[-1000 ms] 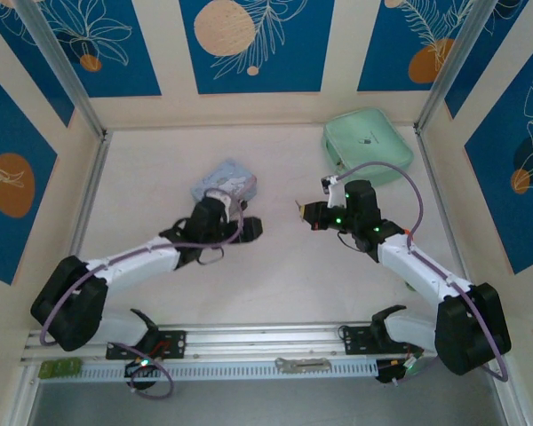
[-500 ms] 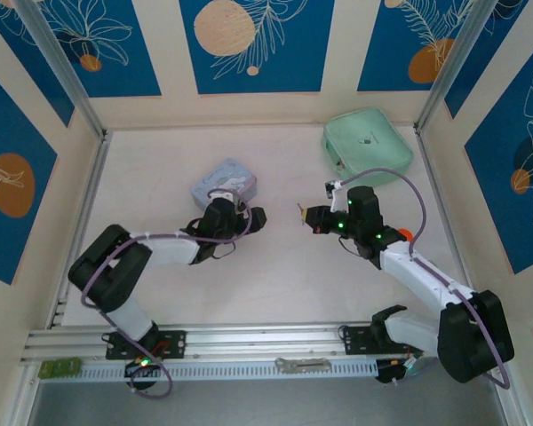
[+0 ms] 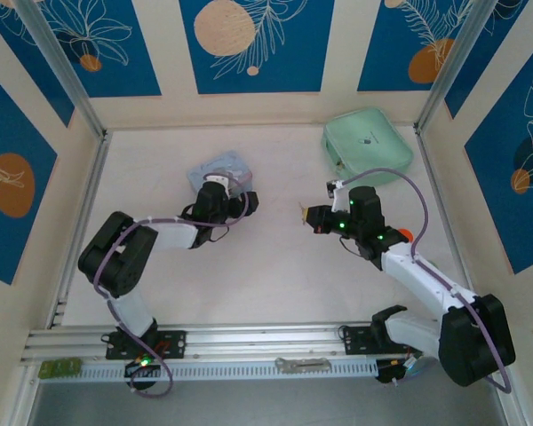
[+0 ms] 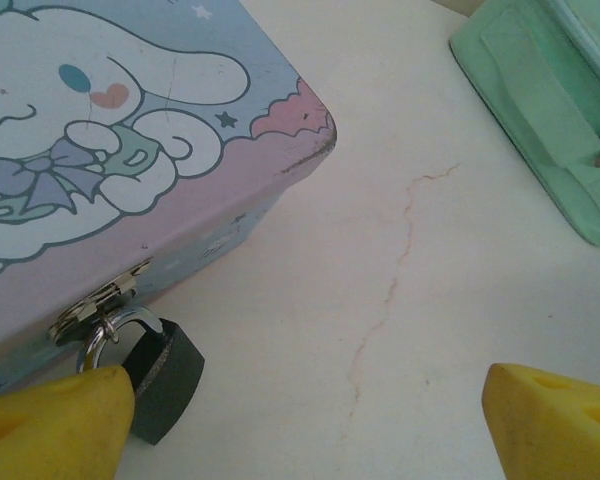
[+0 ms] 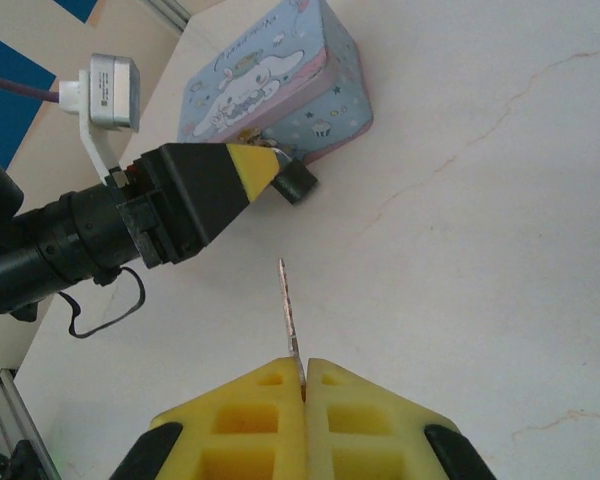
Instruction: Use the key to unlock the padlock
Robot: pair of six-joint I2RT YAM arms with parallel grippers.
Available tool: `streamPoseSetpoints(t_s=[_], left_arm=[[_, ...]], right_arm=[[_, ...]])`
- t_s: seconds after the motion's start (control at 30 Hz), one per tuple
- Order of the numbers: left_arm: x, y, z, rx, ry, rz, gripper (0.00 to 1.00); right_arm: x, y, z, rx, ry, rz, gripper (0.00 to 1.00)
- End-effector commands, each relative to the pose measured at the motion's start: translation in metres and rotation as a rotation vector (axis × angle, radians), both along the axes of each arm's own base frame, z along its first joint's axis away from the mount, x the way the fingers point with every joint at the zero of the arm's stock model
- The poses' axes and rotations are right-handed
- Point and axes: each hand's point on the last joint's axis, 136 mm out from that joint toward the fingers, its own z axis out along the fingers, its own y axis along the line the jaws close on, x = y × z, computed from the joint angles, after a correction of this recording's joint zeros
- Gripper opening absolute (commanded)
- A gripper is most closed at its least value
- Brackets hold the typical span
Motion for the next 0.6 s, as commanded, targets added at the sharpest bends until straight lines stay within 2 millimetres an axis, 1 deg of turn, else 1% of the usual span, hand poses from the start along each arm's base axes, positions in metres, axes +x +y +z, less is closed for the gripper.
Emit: streamPoseSetpoints(t_s=[0.0, 0.17, 0.3, 0.37, 0.43, 0.57], left_arm=[[0.002, 0.007, -0.007, 0.076, -0.009, -0.010, 0.87], [-0.009, 0.019, -0.024, 0.077, 0.023, 0.029, 0.79], [-0.013, 0.032, -0.035, 0.042, 0.036, 0.114, 0.71], [-0.010, 0.038, -0.038, 0.039, 0.029, 0.157, 0.68], [-0.004, 0.040, -0.038, 0.034, 0.009, 0.185, 0.66], [0.011, 0.035, -0.037, 0.013, -0.039, 0.197, 0.63]], right_arm=[[0.002, 0.000, 0.000, 0.008, -0.005, 0.002, 0.00], [0.004, 0.002, -0.002, 0.008, 0.000, 0.006, 0.00], [0.005, 0.003, -0.004, 0.014, 0.007, 0.009, 0.00], [0.006, 0.004, -0.004, 0.019, 0.011, 0.010, 0.00], [0.006, 0.006, -0.004, 0.022, 0.013, 0.014, 0.00], [0.006, 0.007, -0.002, 0.023, 0.010, 0.017, 0.00]])
